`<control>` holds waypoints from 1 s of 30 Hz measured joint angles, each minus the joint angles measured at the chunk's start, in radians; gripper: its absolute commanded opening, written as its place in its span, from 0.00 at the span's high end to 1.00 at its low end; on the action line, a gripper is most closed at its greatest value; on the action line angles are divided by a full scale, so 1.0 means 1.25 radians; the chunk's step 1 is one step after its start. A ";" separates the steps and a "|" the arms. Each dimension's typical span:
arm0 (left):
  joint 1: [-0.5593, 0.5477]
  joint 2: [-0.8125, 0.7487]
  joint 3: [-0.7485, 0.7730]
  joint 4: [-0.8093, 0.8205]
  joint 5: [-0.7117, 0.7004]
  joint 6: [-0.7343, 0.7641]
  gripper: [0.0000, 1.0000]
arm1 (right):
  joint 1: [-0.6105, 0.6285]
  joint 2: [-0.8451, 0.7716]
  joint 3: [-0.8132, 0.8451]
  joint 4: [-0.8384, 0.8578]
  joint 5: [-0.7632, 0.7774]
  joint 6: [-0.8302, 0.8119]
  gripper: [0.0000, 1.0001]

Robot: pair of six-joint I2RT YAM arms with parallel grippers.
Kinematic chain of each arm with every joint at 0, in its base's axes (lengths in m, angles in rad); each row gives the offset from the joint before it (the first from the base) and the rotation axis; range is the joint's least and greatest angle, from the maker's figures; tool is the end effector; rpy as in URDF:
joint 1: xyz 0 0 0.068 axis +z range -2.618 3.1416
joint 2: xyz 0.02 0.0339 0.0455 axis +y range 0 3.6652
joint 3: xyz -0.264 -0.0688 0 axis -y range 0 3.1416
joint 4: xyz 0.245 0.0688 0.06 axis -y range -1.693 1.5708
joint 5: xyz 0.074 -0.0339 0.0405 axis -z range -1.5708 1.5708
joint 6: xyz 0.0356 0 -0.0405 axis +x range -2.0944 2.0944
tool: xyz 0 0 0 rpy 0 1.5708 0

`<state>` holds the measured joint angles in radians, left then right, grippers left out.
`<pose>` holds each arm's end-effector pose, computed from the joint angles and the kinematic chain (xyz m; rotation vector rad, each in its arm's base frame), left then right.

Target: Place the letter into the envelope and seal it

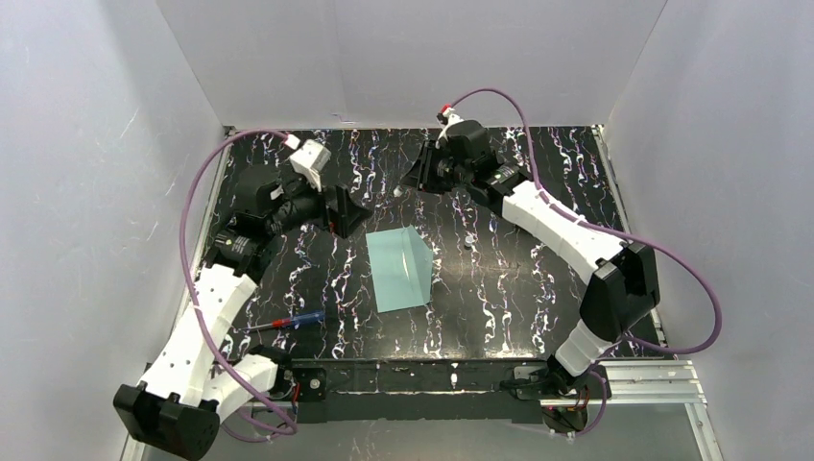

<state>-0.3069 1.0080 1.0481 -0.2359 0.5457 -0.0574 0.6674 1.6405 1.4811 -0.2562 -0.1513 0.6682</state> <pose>0.2079 -0.0853 0.3862 0.6174 1.6881 -0.7427 0.3028 0.2454 0.3531 -0.1041 2.1249 0.9841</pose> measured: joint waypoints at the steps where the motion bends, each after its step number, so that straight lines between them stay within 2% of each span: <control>1: 0.001 -0.009 0.002 -0.008 -0.030 -0.027 0.02 | 0.000 -0.003 -0.005 -0.003 0.015 -0.014 0.99; 7: 0.016 0.079 0.116 -0.145 -0.193 -0.118 0.02 | 0.032 -0.010 -0.042 -0.049 0.162 -0.078 0.99; 8: 0.019 0.090 0.114 -0.153 -0.197 -0.129 0.06 | 0.047 -0.013 -0.056 -0.050 0.192 -0.084 0.99; 13: 0.020 0.154 0.045 -0.166 -0.149 -0.268 0.59 | 0.168 -0.026 -0.154 -0.042 0.326 -0.097 0.99; 15: 0.020 0.201 0.018 -0.153 -0.110 -0.331 0.70 | 0.222 -0.032 -0.217 -0.020 0.367 -0.098 0.99; 22: 0.020 0.389 -0.027 -0.116 -0.036 -0.444 0.82 | 0.342 -0.046 -0.406 0.125 0.482 -0.158 0.99; 30: 0.020 0.624 0.089 -0.074 0.038 -0.475 0.87 | 0.350 -0.034 -0.422 0.280 0.537 -0.241 0.99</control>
<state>-0.2825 1.7878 1.1591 -0.3283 0.5926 -0.6510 1.1049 1.5978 0.9531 0.0940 0.5205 0.3664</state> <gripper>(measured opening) 0.158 0.311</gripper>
